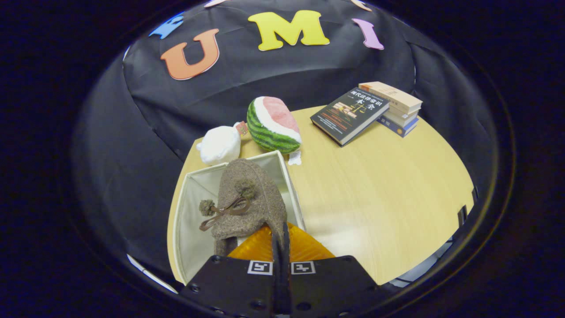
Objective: Open the storage box then place both shoes into the box .Put the left shoe in first, then the right shoe, with the right side of both shoes facing outward in a uniform manner.
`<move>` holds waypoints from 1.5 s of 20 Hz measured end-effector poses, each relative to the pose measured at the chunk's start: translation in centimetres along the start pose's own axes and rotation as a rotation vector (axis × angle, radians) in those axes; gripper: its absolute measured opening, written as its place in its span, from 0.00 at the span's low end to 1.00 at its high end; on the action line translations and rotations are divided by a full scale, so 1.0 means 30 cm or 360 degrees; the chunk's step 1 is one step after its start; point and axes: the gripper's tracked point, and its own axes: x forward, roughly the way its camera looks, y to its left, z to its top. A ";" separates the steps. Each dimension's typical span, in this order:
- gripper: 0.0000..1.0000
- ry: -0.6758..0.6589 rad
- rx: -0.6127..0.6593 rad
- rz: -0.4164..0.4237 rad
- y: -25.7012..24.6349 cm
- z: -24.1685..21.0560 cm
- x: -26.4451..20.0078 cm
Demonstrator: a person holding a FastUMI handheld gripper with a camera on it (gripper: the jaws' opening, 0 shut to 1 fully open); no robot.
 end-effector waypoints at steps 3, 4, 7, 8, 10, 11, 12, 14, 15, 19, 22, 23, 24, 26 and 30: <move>0.01 -0.0034 -0.0083 -0.0066 0.003 0.006 0.021; 0.01 -0.0053 -0.0109 -0.0091 0.004 0.011 0.024; 0.06 -0.0086 -0.0143 -0.0137 0.019 0.015 0.030; 0.09 -0.0080 -0.0144 -0.0133 0.026 0.008 0.036; 0.18 -0.0080 -0.0138 -0.0110 0.036 0.008 0.032; 0.20 -0.0100 -0.0135 -0.0092 0.043 0.021 0.028; 0.20 -0.0121 -0.0145 -0.0081 0.045 0.031 0.021; 0.25 -0.0151 -0.0169 -0.0029 0.059 0.053 -0.002; 0.42 -0.0175 -0.0186 -0.0003 0.069 0.067 -0.022; 0.77 -0.0372 -0.0262 0.0048 0.067 0.169 -0.150; 0.88 -0.0574 -0.0340 0.0053 0.021 0.273 -0.266; 0.94 -0.0638 -0.0353 0.0041 -0.006 0.309 -0.303; 0.95 -0.0686 -0.0353 0.0037 -0.032 0.330 -0.329; 0.96 -0.0766 -0.0346 0.0024 -0.102 0.376 -0.391; 0.96 -0.0885 -0.0308 -0.0019 -0.248 0.454 -0.497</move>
